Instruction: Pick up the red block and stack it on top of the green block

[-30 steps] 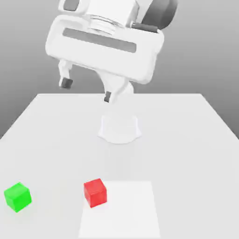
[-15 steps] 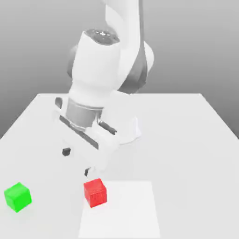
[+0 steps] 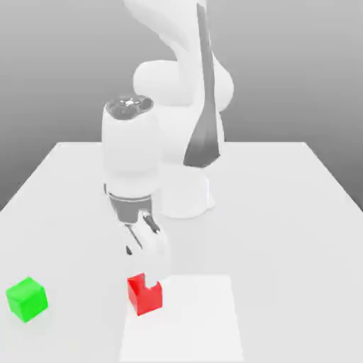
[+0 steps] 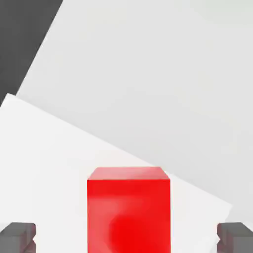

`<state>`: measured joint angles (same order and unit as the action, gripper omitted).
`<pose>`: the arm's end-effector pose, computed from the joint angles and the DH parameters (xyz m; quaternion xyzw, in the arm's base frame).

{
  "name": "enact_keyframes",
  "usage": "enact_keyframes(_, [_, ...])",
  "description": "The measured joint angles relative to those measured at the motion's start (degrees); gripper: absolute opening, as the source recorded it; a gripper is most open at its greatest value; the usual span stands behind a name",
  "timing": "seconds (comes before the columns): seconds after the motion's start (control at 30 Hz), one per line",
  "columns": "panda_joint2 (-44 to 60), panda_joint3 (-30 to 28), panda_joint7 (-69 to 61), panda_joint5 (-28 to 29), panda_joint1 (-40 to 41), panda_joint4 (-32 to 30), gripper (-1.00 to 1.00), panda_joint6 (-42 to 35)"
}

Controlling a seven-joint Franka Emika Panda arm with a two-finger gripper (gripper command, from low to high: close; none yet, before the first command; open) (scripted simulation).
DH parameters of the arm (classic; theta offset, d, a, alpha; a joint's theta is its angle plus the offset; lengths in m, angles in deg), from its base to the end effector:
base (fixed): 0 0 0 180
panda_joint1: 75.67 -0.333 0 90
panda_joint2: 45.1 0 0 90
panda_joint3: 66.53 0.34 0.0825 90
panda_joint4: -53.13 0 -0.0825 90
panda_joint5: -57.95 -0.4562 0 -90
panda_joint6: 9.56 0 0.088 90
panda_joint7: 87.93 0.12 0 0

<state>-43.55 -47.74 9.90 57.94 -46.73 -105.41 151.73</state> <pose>0.4091 -0.0717 0.1523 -0.5877 0.8090 -0.0050 0.0109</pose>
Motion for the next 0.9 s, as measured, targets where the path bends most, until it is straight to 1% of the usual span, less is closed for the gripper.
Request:
enact_keyframes(0.13, [2.08, -0.31, 0.72, 0.86, 0.10, 0.61, 0.00, 1.94])
enact_keyframes(0.27, [5.00, -1.56, 2.76, 3.64, -0.50, 1.03, 0.00, 4.29])
enact_keyframes(0.4, [8.63, -4.60, 5.94, 8.09, -2.49, 1.29, 0.00, 7.02])
enact_keyframes(0.5, [11.72, -8.52, 8.56, 11.77, -5.53, 1.43, 0.00, 9.24])
enact_keyframes(0.53, [12.74, -9.98, 9.38, 12.92, -6.72, 1.46, -1.00, 9.98])
enact_keyframes(0.77, [12.96, -10.20, 9.60, 13.23, -6.88, 1.48, -1.00, 10.25])
enact_keyframes(0.9, [9.43, -6.09, 6.34, 8.62, -3.87, 1.33, -1.00, 7.73])
